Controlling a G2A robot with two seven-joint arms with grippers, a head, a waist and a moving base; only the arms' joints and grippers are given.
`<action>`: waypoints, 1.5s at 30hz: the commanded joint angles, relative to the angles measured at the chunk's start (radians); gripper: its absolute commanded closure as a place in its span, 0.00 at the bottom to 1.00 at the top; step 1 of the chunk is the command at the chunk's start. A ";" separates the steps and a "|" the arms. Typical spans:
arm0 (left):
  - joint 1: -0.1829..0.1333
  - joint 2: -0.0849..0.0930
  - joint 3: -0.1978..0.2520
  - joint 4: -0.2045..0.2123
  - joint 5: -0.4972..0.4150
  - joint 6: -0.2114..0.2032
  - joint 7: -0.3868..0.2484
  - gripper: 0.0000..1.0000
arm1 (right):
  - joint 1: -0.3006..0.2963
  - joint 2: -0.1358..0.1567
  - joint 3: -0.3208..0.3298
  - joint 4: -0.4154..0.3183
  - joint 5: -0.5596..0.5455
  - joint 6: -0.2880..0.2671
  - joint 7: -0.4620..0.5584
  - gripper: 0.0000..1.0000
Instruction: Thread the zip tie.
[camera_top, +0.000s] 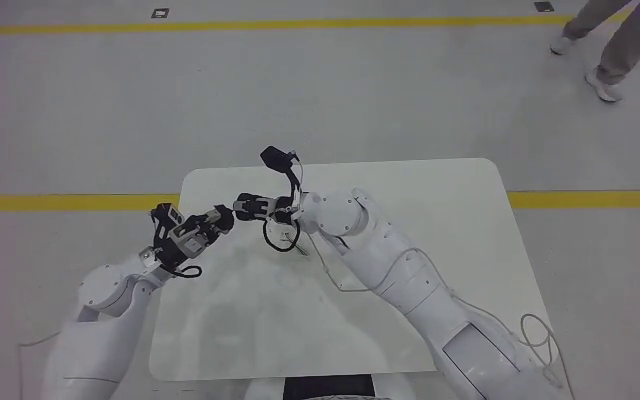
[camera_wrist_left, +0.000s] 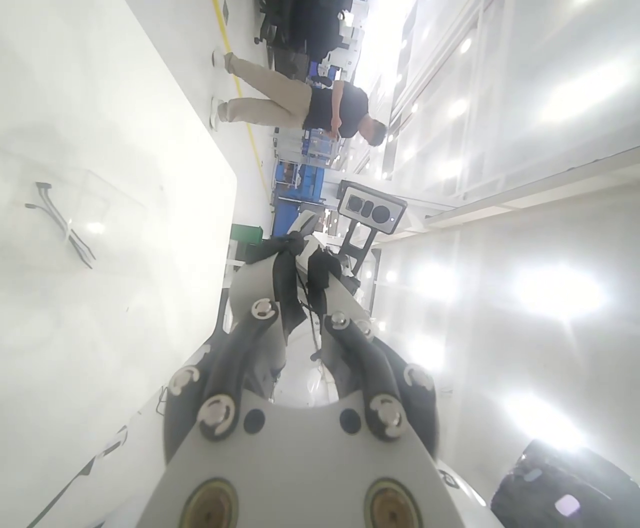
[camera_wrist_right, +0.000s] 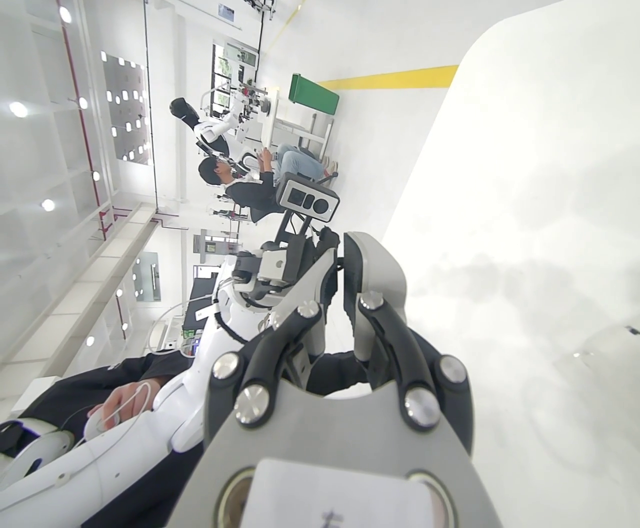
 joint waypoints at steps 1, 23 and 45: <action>0.000 0.000 0.001 0.001 0.001 0.000 0.001 0.96 | 0.001 0.000 -0.001 0.001 0.001 0.000 0.000 1.00; 0.007 0.015 -0.033 0.013 0.039 -0.036 -0.093 1.00 | -0.036 0.032 0.097 -0.033 0.001 0.025 -0.004 0.00; -0.021 0.044 -0.096 0.069 -0.134 0.150 -0.360 1.00 | -0.073 0.052 0.135 -0.057 0.005 0.058 0.014 0.00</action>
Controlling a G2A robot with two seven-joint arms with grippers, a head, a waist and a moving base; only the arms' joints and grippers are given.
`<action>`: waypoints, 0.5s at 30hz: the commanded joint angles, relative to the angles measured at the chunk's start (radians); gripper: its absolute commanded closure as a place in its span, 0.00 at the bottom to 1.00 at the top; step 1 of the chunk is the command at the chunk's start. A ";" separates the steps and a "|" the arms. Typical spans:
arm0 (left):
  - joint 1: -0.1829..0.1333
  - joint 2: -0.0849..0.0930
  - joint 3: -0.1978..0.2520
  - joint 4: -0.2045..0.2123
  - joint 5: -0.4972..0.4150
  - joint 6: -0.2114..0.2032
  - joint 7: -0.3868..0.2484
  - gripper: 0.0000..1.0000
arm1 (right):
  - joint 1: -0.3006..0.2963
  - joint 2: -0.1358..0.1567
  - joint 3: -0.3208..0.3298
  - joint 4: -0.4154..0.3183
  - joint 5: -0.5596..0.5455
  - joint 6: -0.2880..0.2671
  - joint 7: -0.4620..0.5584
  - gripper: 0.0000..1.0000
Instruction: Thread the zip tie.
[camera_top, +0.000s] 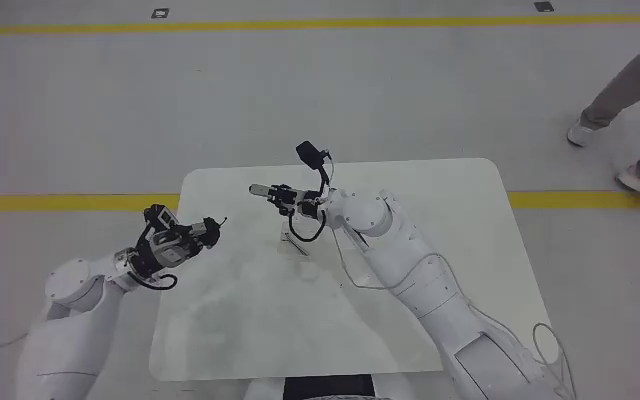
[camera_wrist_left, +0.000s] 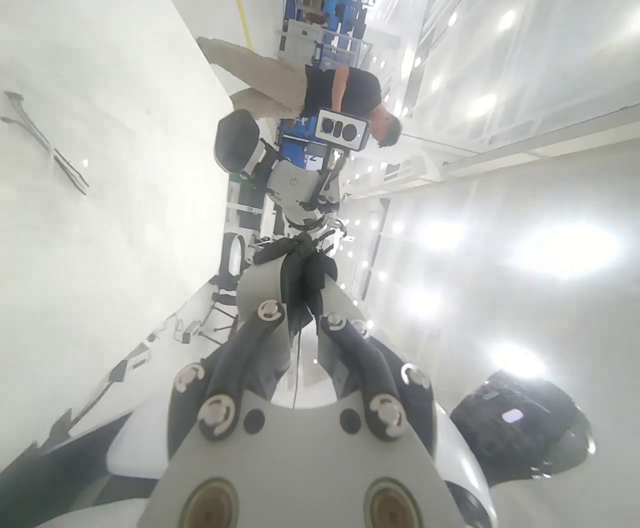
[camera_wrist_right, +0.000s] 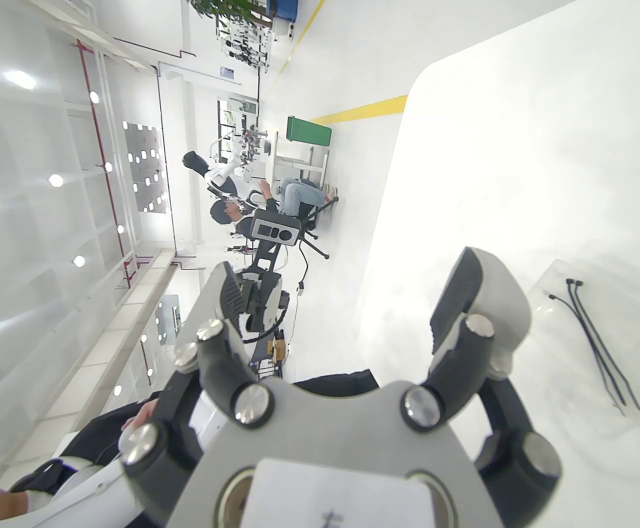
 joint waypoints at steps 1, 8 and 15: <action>-0.001 -0.001 0.000 0.007 -0.078 0.056 -0.017 1.00 | 0.000 0.000 0.000 0.000 0.000 0.000 0.000 0.00; -0.010 0.002 -0.011 0.033 -0.258 0.254 -0.047 1.00 | 0.000 0.000 0.000 0.000 0.000 0.000 0.000 0.00; -0.009 0.030 0.070 0.092 -0.434 0.254 -0.065 1.00 | 0.000 0.000 0.000 0.000 0.000 0.000 0.000 0.00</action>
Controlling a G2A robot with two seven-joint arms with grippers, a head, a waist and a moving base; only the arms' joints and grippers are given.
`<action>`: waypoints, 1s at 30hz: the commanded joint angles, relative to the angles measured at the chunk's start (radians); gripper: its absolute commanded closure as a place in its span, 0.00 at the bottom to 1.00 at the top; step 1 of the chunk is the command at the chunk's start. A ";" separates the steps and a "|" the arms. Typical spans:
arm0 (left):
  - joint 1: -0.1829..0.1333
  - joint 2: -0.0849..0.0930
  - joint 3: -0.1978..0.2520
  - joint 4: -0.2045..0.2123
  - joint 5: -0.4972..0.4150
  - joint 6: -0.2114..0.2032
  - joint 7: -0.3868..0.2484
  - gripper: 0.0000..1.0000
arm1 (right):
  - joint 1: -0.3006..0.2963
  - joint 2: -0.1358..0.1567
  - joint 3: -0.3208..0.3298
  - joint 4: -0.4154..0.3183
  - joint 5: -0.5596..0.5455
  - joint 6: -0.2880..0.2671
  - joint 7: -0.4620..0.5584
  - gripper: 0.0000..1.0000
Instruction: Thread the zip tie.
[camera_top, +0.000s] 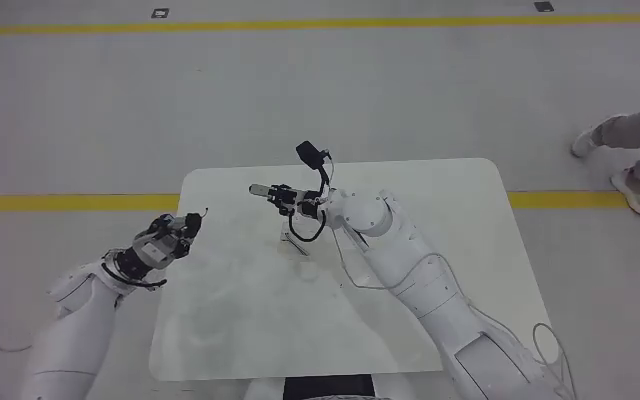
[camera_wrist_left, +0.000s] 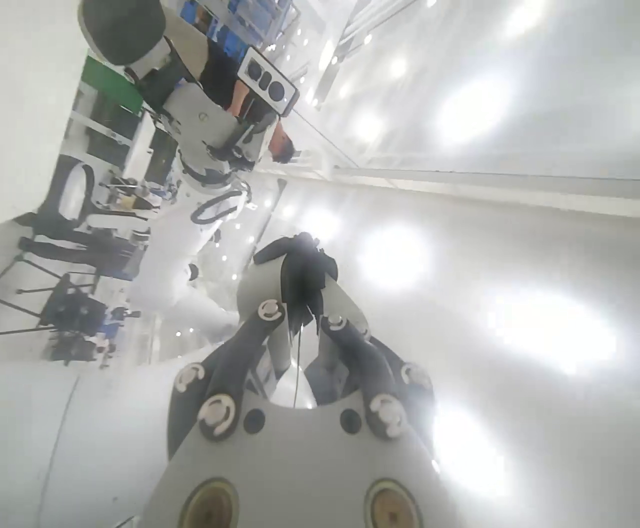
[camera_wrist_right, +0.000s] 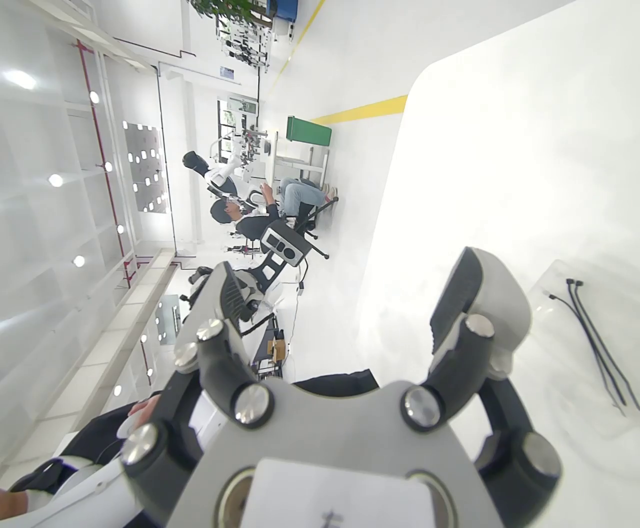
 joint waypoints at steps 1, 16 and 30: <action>-0.002 0.014 0.031 0.013 -0.059 0.000 -0.005 1.00 | 0.000 0.000 0.000 0.000 0.000 0.000 0.000 0.00; -0.026 0.175 0.263 0.058 -0.415 0.000 -0.050 1.00 | 0.000 0.000 0.000 0.000 0.000 0.000 0.000 0.00; -0.048 0.195 0.288 0.082 -0.415 0.000 -0.041 1.00 | 0.000 0.000 0.000 0.000 0.000 0.000 0.000 0.00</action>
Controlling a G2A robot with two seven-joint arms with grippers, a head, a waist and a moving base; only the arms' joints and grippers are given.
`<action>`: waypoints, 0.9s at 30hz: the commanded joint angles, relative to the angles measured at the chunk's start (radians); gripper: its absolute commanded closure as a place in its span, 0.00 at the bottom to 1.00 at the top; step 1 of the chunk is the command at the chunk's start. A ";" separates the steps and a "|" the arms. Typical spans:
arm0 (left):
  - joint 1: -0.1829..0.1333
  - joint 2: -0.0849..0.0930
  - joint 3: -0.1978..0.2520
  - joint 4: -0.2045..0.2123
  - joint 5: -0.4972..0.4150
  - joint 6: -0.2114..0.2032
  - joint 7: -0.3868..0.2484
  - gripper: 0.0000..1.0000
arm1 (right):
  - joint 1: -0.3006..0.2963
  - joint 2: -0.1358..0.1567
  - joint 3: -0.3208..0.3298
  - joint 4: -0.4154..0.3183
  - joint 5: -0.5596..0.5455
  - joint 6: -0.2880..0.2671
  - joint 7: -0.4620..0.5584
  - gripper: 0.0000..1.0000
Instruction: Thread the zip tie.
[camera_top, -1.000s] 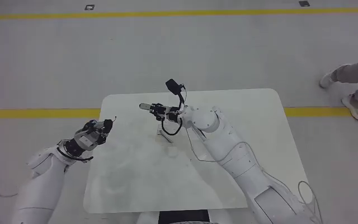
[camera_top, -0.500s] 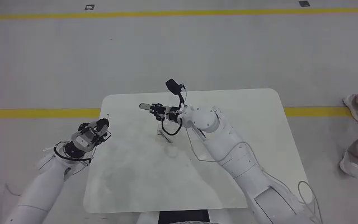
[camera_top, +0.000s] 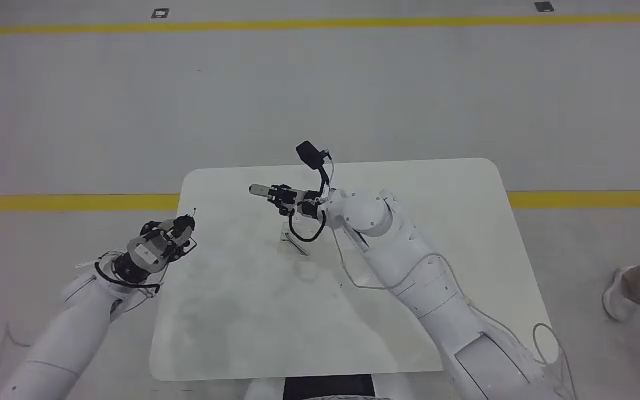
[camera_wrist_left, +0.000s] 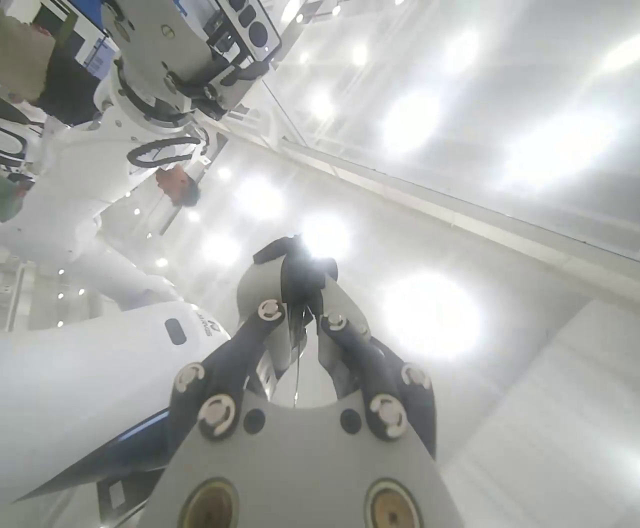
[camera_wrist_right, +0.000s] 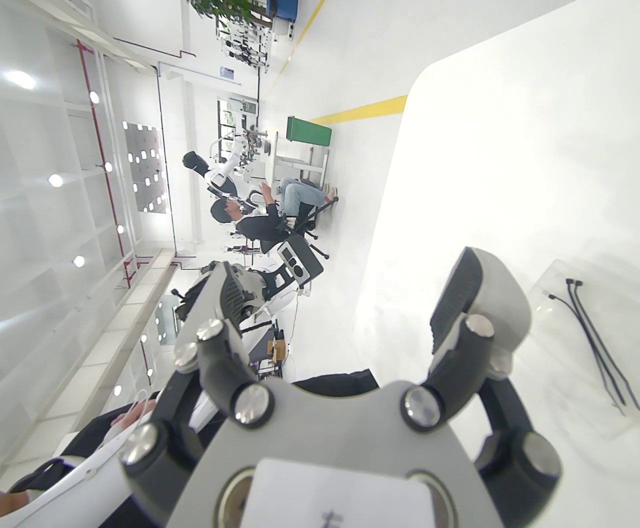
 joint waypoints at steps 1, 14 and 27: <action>0.000 0.000 0.000 0.000 0.000 0.000 0.000 1.00 | 0.000 0.000 0.000 0.000 0.000 0.000 0.000 0.00; 0.005 -0.032 0.114 0.079 0.000 0.000 0.005 1.00 | 0.004 0.006 0.001 0.014 0.112 -0.094 0.139 0.00; -0.030 -0.043 0.143 0.104 0.013 -0.012 0.007 1.00 | 0.027 0.006 -0.023 0.048 0.148 -0.159 0.225 0.00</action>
